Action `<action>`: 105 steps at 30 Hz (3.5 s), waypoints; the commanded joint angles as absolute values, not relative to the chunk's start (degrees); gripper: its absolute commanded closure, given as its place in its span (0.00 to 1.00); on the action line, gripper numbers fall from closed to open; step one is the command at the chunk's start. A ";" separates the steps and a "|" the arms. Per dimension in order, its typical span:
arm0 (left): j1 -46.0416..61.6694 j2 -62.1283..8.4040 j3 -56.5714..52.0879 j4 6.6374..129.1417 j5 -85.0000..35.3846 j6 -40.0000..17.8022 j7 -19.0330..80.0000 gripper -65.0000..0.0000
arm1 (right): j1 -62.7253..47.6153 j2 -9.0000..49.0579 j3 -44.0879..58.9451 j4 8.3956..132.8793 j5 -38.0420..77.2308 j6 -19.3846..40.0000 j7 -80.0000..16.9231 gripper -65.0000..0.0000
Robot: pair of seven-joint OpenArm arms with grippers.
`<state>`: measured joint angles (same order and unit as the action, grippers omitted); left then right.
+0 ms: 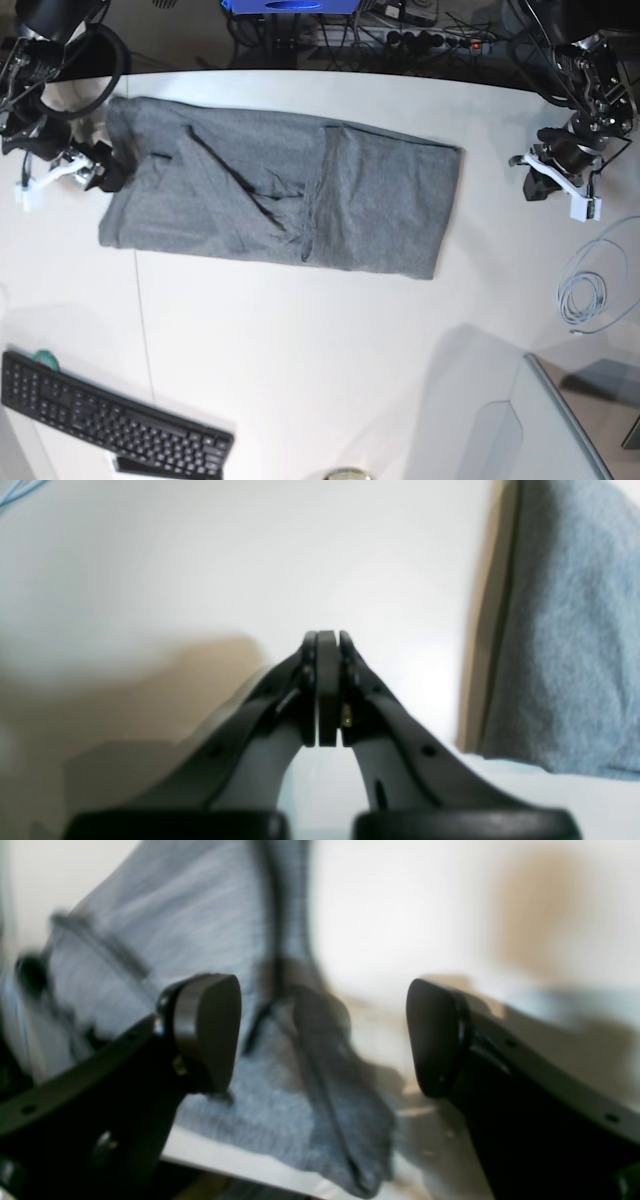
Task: Layout the t-shirt on the table in an organized manner, then fold the t-shirt properly
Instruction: 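Release the strip and grasp both strip ends with both grippers, then lift the strip end with the right gripper and fold it toward the left gripper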
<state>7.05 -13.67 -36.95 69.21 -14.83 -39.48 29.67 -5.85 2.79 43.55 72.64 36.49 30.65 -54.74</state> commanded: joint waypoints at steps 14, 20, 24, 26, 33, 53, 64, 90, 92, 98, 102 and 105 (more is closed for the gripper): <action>4.00 -14.37 -22.11 60.26 -15.43 -39.87 17.10 1.00 | -4.35 3.65 40.31 67.56 37.23 36.97 -57.80 0.25; 1.89 -14.20 -21.76 58.59 -15.43 -39.87 17.19 1.00 | -4.44 4.09 35.65 67.30 37.14 37.85 -57.89 0.26; 1.45 -12.79 -21.67 58.42 -15.43 -39.87 17.19 1.00 | -4.44 3.12 35.12 67.38 37.23 37.93 -58.07 0.26; 1.45 -12.26 -21.67 58.42 -15.43 -39.87 17.19 1.00 | -4.44 3.03 35.12 67.47 37.23 38.02 -58.24 0.26; 1.54 -11.82 -16.84 58.59 -15.43 -39.87 17.01 1.00 | -4.44 2.95 35.03 67.74 37.23 38.11 -59.82 0.26; 0.92 -11.38 -15.78 58.42 -15.43 -39.78 17.27 1.00 | -0.66 3.03 35.12 67.30 37.14 37.76 -59.30 0.92; 0.57 -10.68 -15.16 58.59 -15.43 -39.78 17.27 1.00 | -0.40 0.22 34.95 78.73 37.05 37.58 -64.84 0.99; 0.40 -10.86 -9.98 58.77 -15.43 -39.78 17.27 1.00 | -3.91 -5.05 0.84 94.46 37.05 18.95 -59.03 0.99; 0.40 -10.86 -10.07 58.77 -15.43 -39.78 17.27 1.00 | -4.18 -5.05 -1.80 94.46 37.05 17.71 -58.15 0.99; 0.40 -10.95 -10.07 58.77 -15.43 -39.78 17.36 1.00 | -4.62 -3.12 -8.31 94.46 36.97 15.43 -56.04 0.99; 0.40 -10.95 -10.07 58.77 -15.43 -39.78 17.36 1.00 | -4.44 -2.15 -12.70 94.46 36.97 10.24 -53.67 0.99; 0.40 -10.95 -9.89 58.77 -15.43 -39.78 17.36 1.00 | -4.26 -1.80 -15.78 94.46 36.97 8.57 -51.74 0.99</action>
